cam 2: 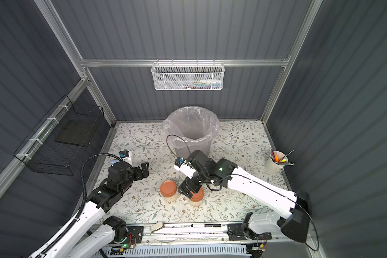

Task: Empty expired oatmeal from jars
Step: Pick up the jar from the center of the board.

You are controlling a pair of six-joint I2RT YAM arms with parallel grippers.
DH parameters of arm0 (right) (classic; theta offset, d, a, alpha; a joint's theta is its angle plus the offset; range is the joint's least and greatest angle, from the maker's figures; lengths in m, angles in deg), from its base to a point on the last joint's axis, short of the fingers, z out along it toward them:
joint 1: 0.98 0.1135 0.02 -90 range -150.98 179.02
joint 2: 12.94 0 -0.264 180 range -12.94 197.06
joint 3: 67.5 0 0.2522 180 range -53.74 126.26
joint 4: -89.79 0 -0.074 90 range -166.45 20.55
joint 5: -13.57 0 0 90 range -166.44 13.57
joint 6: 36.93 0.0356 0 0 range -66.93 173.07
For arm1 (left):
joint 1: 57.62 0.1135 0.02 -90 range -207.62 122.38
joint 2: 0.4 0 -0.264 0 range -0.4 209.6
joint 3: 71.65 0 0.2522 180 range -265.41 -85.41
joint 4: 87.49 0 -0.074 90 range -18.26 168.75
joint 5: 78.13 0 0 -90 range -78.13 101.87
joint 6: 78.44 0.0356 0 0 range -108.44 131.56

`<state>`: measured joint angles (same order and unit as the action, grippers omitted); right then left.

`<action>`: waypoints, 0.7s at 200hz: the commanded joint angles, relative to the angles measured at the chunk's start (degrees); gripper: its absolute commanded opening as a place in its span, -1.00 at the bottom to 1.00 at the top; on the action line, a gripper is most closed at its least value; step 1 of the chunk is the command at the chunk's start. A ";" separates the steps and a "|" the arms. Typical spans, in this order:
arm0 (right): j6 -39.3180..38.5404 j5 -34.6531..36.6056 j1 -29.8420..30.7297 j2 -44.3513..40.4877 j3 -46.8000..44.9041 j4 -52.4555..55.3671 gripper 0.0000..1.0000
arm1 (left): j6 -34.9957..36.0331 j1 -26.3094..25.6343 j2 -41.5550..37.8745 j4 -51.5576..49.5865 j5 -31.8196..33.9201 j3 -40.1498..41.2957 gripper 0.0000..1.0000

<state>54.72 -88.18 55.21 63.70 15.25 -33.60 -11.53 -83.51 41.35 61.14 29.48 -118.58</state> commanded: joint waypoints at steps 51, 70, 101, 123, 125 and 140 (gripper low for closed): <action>-5.22 -1.85 1.34 9.88 2.31 -11.28 0.98 | -7.68 -0.06 -9.16 -9.43 -3.15 2.83 0.99; -5.95 -2.62 1.99 12.46 2.38 -13.24 0.98 | -9.37 -0.12 -11.93 -11.08 -1.69 4.10 0.99; -7.49 -2.05 3.58 16.55 2.11 -16.16 0.98 | -11.40 -0.11 -13.26 -11.47 -0.16 5.69 0.99; -6.95 -1.65 3.58 18.51 0.65 -19.76 0.98 | -11.75 -0.06 -13.06 -11.29 0.22 6.04 0.99; -6.93 -1.62 3.54 18.67 0.52 -20.03 0.98 | -11.75 -0.07 -13.09 -11.26 0.19 6.02 0.99; -6.45 -1.95 3.58 19.42 -0.41 -21.82 0.98 | -11.63 -0.12 -13.11 -11.07 0.40 6.34 0.99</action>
<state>48.49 -89.80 58.75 82.28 16.38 -50.95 -21.98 -83.51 28.59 51.00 28.76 -113.11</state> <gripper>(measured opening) 0.991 0.996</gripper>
